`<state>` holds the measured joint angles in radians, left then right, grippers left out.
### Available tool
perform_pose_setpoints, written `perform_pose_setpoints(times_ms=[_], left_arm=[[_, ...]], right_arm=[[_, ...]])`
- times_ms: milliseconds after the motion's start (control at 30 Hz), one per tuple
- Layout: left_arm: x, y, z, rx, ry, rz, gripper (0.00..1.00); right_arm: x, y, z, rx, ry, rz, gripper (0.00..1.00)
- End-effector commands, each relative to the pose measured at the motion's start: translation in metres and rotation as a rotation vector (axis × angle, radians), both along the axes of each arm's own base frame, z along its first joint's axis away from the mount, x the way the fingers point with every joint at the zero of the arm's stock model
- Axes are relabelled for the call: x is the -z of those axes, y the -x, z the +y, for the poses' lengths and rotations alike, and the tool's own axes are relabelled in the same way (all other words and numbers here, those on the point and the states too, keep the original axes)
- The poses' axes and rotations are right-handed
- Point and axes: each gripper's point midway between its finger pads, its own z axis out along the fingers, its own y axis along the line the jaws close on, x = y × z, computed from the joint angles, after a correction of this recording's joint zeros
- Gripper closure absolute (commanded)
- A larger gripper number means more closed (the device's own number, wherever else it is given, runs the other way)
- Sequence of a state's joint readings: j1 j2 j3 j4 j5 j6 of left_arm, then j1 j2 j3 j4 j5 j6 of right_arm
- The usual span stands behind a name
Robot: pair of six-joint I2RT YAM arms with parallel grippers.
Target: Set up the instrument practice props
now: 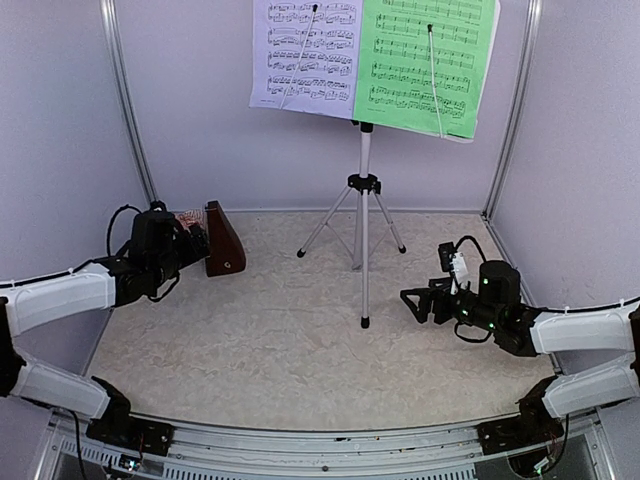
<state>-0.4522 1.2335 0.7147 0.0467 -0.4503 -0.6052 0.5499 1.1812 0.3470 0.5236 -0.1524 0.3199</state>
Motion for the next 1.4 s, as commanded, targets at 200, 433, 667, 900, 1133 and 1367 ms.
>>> perform_pose_setpoints(times_ms=[200, 433, 667, 900, 1133, 1367], left_arm=[[-0.046, -0.073, -0.019, 0.147, -0.013, -0.114, 0.01], [-0.055, -0.111, -0.024, 0.149, -0.003, -0.134, 0.01], [-0.042, -0.138, -0.023, 0.075, -0.077, -0.063, 0.04], [-0.028, -0.135, -0.025, 0.046, -0.12, -0.033, 0.12], [-0.009, -0.133, -0.029, 0.044, -0.177, 0.004, 0.2], [-0.003, -0.132, -0.037, 0.074, -0.192, 0.014, 0.4]], right_arm=[[-0.019, -0.002, 0.005, 0.002, -0.03, -0.04, 0.0], [-0.018, -0.002, 0.004, 0.01, -0.03, -0.039, 0.0], [-0.022, -0.004, 0.006, 0.009, -0.04, -0.042, 0.0], [-0.027, -0.007, 0.008, 0.008, -0.045, -0.054, 0.0], [-0.027, -0.007, 0.008, 0.007, -0.054, -0.054, 0.0], [-0.033, -0.007, 0.009, 0.004, -0.063, -0.068, 0.0]])
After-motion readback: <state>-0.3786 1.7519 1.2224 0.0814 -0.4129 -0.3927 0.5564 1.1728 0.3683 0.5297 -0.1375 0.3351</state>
